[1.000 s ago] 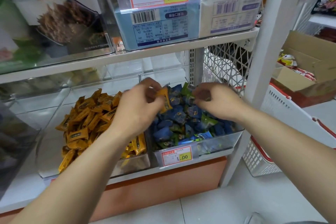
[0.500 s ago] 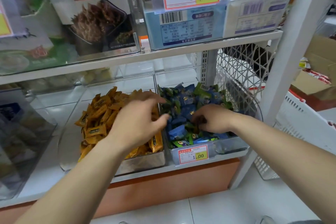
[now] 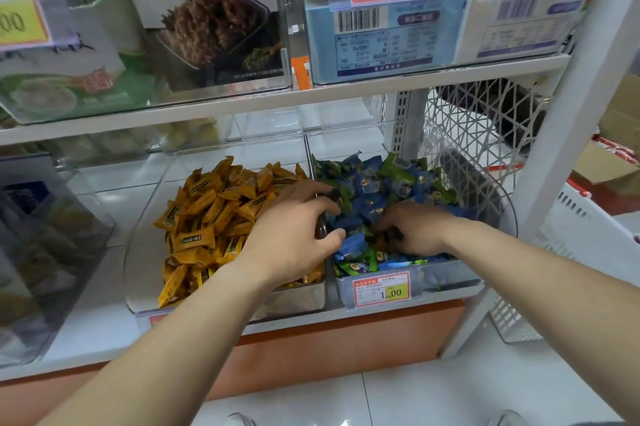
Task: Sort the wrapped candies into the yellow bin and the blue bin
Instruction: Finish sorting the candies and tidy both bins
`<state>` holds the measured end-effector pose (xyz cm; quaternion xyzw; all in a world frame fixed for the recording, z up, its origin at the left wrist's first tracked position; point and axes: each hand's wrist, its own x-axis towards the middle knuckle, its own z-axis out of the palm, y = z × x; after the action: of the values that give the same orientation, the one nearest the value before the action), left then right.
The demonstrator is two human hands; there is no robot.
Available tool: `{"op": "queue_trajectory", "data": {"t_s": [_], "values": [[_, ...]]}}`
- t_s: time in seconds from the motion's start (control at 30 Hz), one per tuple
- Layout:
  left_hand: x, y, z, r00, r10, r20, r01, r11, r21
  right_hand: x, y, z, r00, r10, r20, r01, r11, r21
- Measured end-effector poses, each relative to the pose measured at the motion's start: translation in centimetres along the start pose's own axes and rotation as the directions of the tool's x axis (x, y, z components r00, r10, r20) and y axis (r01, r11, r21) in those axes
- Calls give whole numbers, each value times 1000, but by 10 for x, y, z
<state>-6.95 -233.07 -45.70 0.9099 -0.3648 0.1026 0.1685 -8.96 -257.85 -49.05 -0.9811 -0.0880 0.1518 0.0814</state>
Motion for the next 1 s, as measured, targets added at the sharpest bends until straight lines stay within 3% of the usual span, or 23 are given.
{"op": "queue_trajectory", "data": {"t_s": [0.17,0.23,0.3,0.37,0.47,0.53,0.6,0.67,0.7,0.73,0.8,0.87,0.93,1.0], "values": [[0,0,1,1000,-2,-11,2,1000,-7,5,-6,4,998,18,-54,-25,992,-126],[0,0,0,1000,-3,-15,3,1000,-10,1,-6,2,994,2,-105,-13,995,-100],[0,1,0,1000,-3,-10,3,1000,-14,-7,-4,-5,981,24,-194,-7,996,87],[2,2,-1,1000,-4,-21,4,1000,-21,-18,-6,-13,950,72,-304,43,933,356],[5,9,-4,996,-22,-84,17,998,-61,-31,-20,-28,875,173,-453,172,764,622],[8,19,-6,992,-48,-116,29,987,-158,-35,-37,-34,848,225,-481,293,556,778],[10,31,-9,988,-75,-138,25,943,-331,-37,-52,-39,873,209,-441,378,281,882],[11,32,-15,975,-116,-190,28,911,-412,-36,-57,-40,904,150,-400,380,144,914],[11,27,-20,965,-140,-224,47,926,-376,-36,-57,-39,912,151,-382,358,162,919],[10,20,-26,955,-160,-249,79,949,-307,-34,-53,-37,911,182,-370,320,252,913],[6,-2,-36,950,-191,-247,164,979,-124,-31,-41,-30,907,242,-346,158,566,809],[0,-21,-41,948,-244,-204,257,966,37,-27,-30,-20,952,212,-220,-43,806,590],[-4,-29,-40,949,-263,-174,285,952,112,-23,-28,-11,978,188,-86,-145,921,360],[-5,-26,-40,955,-216,-201,240,965,103,-16,-30,-3,977,209,-35,-196,956,219]]}}
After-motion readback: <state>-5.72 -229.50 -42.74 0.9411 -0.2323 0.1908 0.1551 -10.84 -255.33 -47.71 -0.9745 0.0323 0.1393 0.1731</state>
